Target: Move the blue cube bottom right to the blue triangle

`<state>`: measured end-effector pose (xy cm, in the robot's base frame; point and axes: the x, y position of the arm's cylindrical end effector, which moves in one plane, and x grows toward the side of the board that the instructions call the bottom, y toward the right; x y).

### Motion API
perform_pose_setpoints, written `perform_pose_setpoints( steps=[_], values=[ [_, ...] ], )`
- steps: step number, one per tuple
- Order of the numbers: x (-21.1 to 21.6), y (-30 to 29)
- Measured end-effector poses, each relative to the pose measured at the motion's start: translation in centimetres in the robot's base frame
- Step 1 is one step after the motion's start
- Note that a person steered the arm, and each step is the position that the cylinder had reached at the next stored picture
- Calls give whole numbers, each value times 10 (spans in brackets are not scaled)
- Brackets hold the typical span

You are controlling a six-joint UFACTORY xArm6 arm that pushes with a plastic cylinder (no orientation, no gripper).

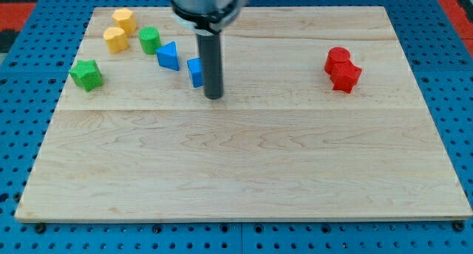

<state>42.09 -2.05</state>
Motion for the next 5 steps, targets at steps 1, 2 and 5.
perform_pose_setpoints(
  steps=[1,2,5],
  values=[
    [-9,34],
    [-30,34],
    [-88,3]
  ],
)
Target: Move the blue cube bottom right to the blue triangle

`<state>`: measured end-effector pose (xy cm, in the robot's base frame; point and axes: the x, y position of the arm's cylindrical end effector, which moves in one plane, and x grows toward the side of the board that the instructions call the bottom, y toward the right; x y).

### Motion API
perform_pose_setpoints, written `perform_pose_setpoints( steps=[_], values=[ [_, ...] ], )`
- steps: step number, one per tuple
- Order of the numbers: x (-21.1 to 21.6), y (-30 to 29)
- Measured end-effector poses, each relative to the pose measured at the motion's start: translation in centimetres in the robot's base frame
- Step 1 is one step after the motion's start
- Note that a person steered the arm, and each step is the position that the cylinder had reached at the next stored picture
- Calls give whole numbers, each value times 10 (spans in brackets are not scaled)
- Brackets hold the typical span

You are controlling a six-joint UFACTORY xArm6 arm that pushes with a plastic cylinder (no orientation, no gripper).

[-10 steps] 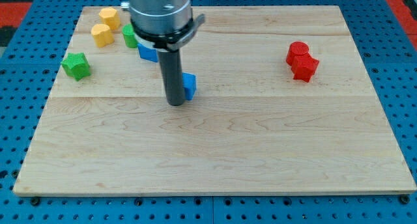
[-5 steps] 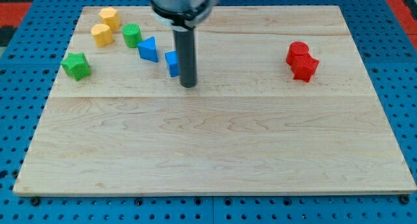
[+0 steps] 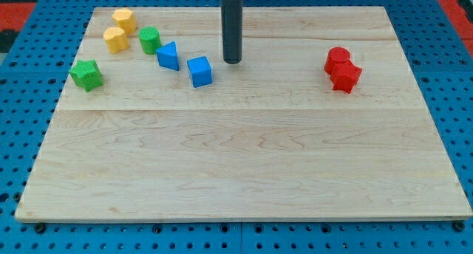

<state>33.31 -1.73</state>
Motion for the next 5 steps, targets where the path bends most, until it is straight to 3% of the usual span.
perform_pose_setpoints(
  steps=[4,5],
  values=[
    [58,-23],
    [86,58]
  ],
)
